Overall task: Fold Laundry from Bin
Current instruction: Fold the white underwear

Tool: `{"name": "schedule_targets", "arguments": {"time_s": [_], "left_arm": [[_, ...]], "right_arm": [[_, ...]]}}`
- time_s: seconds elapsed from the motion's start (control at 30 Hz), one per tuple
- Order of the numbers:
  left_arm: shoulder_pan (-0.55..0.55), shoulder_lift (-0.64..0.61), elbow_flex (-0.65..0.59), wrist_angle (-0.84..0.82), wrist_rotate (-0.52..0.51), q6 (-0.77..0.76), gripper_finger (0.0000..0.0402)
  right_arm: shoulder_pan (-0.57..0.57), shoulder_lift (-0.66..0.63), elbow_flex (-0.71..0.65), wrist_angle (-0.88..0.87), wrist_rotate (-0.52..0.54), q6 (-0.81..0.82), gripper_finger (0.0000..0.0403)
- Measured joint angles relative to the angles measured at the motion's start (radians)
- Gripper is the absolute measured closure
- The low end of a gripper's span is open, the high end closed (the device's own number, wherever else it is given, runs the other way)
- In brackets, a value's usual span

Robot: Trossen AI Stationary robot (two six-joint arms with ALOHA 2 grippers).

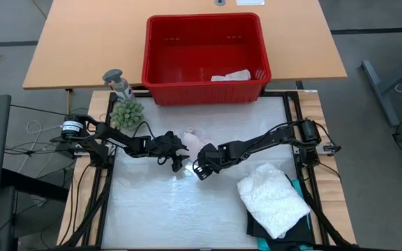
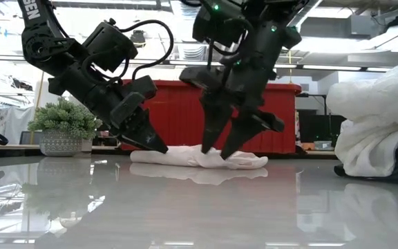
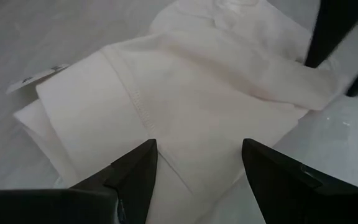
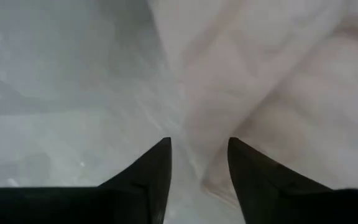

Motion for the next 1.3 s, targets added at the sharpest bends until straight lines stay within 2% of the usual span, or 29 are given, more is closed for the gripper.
{"name": "schedule_targets", "arguments": {"time_s": [0.1, 0.17, 0.33, 0.37, 1.1, 1.3], "left_arm": [[0.0, 0.0, 0.0, 0.004, -0.003, 0.006, 0.0175], [0.0, 0.0, 0.0, 0.004, -0.003, 0.004, 0.0175], [0.0, 0.0, 0.0, 0.004, -0.004, 0.001, 0.0175], [0.0, 0.0, 0.0, 0.004, -0.004, 0.001, 0.0175], [0.0, 0.0, 0.0, -0.045, -0.025, 0.006, 0.0175], [0.0, 0.0, 0.0, -0.046, -0.025, 0.006, 0.0175]], "right_arm": [[-0.003, -0.001, 0.003, -0.009, 0.001, -0.007, 0.0232], [-0.007, -0.001, 0.002, -0.02, 0.0, -0.007, 0.0259], [-0.008, -0.001, 0.002, -0.014, 0.0, -0.02, 0.0376], [-0.007, -0.001, 0.002, -0.014, 0.0, -0.031, 0.0385], [-0.015, -0.04, 0.002, -0.086, 0.0, -0.015, 0.0386], [-0.021, -0.064, 0.003, -0.152, 0.043, 0.004, 0.0381]]}}
